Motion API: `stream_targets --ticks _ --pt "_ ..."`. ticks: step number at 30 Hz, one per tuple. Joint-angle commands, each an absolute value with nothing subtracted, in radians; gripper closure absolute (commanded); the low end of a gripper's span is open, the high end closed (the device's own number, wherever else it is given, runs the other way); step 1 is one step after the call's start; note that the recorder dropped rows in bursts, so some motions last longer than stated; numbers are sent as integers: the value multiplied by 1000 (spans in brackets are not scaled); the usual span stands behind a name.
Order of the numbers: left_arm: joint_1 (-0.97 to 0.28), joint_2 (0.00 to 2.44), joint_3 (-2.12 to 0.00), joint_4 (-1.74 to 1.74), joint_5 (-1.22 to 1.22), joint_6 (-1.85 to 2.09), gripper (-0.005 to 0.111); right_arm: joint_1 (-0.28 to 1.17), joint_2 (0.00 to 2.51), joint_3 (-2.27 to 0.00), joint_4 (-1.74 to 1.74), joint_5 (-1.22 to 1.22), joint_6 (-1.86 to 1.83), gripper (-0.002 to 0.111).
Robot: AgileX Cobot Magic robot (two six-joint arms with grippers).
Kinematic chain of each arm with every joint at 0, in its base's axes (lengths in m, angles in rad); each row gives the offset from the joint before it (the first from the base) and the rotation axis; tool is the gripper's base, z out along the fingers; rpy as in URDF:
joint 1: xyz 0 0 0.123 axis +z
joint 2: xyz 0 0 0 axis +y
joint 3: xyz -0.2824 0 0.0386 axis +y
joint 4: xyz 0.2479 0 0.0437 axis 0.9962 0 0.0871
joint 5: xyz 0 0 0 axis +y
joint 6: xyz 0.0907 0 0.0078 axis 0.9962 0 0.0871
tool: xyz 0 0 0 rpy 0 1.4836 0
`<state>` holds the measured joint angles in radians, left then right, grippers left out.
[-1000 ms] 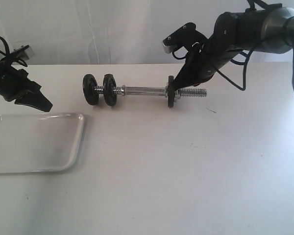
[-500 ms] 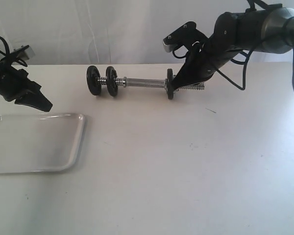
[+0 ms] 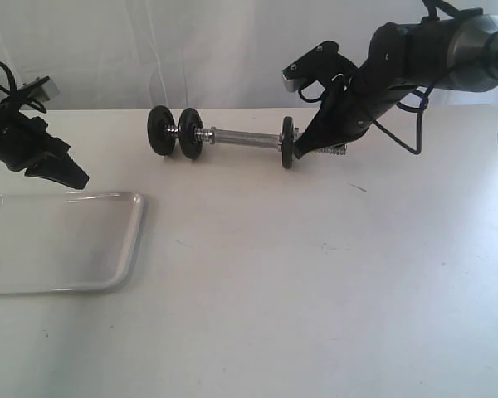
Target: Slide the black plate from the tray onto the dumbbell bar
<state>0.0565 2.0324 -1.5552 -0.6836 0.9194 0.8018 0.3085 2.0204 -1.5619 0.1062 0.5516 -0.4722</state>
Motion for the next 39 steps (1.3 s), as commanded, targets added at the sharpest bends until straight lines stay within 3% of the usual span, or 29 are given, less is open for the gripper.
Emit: stream_targets --ticks 1,23,32,39 --pt "58 2023 -1559 -694 934 796 107 300 2010 -1557 100 554 -467 108" --pt "58 1996 -1540 -600 889 697 107 233 1852 -1478 100 625 -395 108" --pt "58 1730 -1298 -394 668 504 107 86 1703 -1331 94 800 -250 108" --pt "58 1277 -890 -322 407 381 107 0 1341 -1019 85 794 -150 108"
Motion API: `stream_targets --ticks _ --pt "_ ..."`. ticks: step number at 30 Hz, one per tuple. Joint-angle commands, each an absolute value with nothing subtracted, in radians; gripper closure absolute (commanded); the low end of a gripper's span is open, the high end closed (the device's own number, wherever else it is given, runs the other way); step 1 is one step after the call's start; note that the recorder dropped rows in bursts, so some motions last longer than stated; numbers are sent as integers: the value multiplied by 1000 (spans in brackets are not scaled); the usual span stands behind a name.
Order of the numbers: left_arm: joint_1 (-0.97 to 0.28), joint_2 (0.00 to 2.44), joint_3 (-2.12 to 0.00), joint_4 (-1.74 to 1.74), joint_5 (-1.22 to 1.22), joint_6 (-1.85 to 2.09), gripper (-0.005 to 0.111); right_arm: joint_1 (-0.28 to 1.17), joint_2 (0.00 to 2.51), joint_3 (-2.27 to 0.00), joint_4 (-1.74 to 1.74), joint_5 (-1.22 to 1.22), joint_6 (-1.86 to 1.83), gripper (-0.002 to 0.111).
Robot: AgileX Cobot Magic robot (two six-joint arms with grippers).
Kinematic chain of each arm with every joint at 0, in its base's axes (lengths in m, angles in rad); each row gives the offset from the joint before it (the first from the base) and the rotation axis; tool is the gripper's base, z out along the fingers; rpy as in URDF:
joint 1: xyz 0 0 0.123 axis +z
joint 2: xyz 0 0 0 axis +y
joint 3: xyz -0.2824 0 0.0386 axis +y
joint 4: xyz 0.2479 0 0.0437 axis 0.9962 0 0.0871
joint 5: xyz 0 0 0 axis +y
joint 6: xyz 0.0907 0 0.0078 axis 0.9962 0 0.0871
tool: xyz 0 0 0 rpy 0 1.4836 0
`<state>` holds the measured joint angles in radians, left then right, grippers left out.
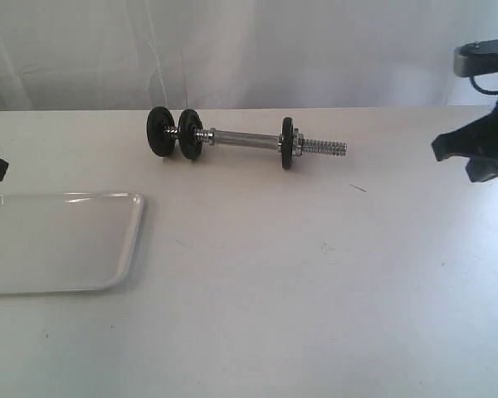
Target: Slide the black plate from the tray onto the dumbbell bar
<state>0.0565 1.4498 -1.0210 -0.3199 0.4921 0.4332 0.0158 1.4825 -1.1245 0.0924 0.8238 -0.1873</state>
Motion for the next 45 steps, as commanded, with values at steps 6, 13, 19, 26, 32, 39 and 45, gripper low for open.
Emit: stream_targets --ticks 6,13,19,26,32,39,45 --pt "58 890 -665 -340 235 309 107 0 920 -728 85 560 -94 108" --pt "56 429 -466 -347 131 218 107 2 390 -429 95 315 -77 108" --pt "37 107 -370 -381 127 198 107 50 0 -366 91 310 -75 108" --pt "15 0 -362 -376 109 210 107 51 0 -364 81 297 -73 108" --pt "15 0 -330 -398 208 186 107 51 0 -369 82 313 -45 108" --pt "15 0 -84 -427 54 186 107 51 0 -246 104 208 -40 108" --pt "15 0 0 -381 103 232 107 51 0 -48 104 114 -40 108"
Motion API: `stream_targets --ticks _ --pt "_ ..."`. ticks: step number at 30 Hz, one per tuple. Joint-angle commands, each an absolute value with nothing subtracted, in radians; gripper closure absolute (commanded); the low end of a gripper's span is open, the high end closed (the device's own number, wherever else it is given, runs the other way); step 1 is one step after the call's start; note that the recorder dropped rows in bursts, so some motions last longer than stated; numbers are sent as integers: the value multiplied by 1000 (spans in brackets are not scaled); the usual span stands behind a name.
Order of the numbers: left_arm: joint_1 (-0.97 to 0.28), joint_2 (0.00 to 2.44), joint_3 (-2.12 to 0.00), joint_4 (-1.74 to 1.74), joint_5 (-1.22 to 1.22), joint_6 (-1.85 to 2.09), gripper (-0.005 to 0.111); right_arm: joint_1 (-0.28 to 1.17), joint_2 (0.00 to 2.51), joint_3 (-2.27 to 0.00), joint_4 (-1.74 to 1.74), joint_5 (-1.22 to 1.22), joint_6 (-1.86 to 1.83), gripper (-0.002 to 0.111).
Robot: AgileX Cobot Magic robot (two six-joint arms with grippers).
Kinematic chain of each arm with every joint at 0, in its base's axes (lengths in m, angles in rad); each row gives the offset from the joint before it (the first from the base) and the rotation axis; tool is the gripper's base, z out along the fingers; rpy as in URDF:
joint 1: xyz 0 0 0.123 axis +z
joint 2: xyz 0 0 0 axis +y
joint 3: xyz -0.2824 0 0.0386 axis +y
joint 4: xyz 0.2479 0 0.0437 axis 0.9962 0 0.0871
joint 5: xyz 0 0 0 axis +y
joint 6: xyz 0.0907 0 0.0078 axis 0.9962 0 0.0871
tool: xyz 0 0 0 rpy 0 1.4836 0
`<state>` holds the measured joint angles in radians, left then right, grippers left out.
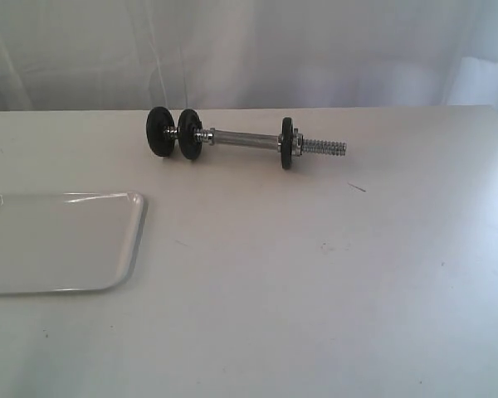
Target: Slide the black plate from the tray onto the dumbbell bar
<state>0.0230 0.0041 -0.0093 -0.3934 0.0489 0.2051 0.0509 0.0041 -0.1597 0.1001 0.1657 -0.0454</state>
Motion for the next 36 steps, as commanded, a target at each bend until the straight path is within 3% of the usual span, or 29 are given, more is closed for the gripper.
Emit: stream_targets --ticks 1,36 --pt "15 0 0 -384 107 232 107 51 0 -16 104 109 -40 108" --pt "15 0 0 -278 117 135 107 51 0 0 113 183 -29 108"
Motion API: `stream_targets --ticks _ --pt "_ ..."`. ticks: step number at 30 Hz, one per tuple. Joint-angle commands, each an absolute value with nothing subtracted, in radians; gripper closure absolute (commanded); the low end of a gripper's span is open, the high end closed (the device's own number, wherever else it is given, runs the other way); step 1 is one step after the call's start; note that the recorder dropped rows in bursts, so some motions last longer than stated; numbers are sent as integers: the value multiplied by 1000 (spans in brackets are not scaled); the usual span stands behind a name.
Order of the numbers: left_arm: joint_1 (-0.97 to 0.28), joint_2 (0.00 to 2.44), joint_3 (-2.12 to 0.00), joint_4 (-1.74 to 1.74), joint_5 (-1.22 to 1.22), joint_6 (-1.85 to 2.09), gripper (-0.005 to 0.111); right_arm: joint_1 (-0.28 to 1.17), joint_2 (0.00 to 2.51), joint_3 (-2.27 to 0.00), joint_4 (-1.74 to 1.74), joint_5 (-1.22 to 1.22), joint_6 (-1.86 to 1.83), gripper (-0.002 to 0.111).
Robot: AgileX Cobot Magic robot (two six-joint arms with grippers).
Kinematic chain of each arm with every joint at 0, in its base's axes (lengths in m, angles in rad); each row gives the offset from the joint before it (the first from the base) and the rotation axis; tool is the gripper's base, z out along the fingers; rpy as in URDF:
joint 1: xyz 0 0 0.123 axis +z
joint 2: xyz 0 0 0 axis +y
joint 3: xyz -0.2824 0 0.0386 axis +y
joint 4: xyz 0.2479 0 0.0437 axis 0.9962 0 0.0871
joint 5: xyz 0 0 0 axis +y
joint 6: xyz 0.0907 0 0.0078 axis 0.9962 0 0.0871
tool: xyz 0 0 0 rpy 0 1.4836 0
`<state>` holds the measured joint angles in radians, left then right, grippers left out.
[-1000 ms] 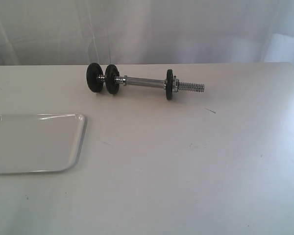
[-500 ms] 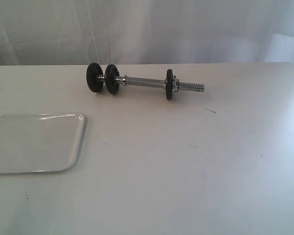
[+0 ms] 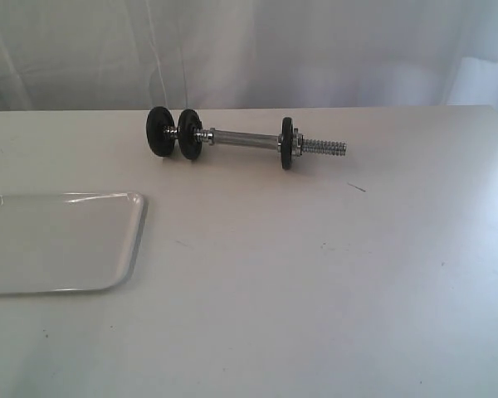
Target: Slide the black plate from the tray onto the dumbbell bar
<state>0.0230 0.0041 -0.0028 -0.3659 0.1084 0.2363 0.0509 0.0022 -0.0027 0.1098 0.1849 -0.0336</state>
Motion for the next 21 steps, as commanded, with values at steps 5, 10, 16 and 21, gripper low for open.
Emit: stream_targets --ticks 5,10,16,21 --pt "15 0 0 -146 117 -14 107 51 0 0 113 183 -29 108" --pt "15 0 0 -115 123 -24 107 51 0 0 113 183 -29 108" --pt "15 0 0 -72 130 -24 107 51 0 0 113 183 -29 108" --pt "15 0 0 -72 130 -22 107 51 0 0 113 183 -29 108"
